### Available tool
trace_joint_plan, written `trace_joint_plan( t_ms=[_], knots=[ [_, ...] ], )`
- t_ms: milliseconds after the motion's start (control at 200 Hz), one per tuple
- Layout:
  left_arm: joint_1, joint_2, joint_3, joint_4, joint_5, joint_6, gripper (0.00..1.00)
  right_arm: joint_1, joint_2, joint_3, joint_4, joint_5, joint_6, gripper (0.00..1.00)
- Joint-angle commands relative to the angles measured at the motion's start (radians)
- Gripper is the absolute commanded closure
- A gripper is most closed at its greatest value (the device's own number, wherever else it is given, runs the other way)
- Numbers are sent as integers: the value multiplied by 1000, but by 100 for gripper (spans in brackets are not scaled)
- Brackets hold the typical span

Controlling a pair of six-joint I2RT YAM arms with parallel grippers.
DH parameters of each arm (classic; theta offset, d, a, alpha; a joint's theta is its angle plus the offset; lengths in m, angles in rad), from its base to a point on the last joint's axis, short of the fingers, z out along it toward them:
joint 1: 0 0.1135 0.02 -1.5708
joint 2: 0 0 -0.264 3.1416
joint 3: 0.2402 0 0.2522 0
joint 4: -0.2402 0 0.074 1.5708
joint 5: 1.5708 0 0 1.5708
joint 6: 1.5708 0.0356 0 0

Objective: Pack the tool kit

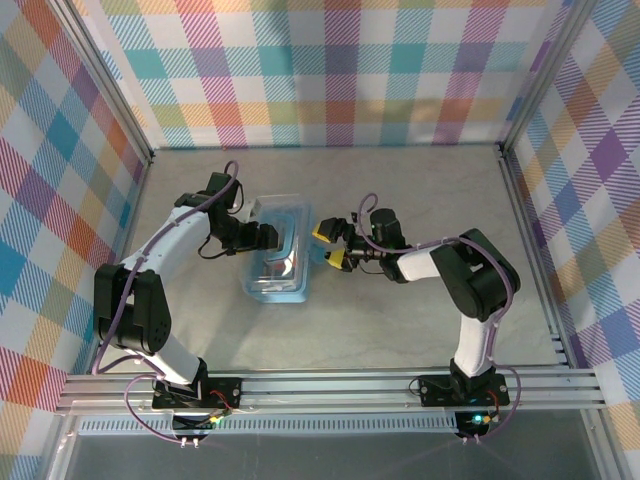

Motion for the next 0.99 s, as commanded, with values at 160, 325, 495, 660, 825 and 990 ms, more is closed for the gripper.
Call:
trace_joint_plan(
  t_ms=[160,325,495,660,825,990],
  knots=[
    [-11,60,-23,-107,-78,-12,25,19,-93,44,32,-97,-63,1],
    [-37,73,-26,-94,-83,-29,25,28,-68,71,30,-102,-64,1],
    [-64,87,-29,-76,-87,-46,25,54,59,155,39,-125,-34,0],
    [-70,80,-45,-64,-87,-51,25,62,111,157,104,-129,0,0],
    [-70,92,-54,-52,-80,-51,25,62,19,215,-7,-140,-70,0],
    [-70,94,-54,-43,-75,-53,25,47,-50,283,-119,-160,-123,0]
  ],
)
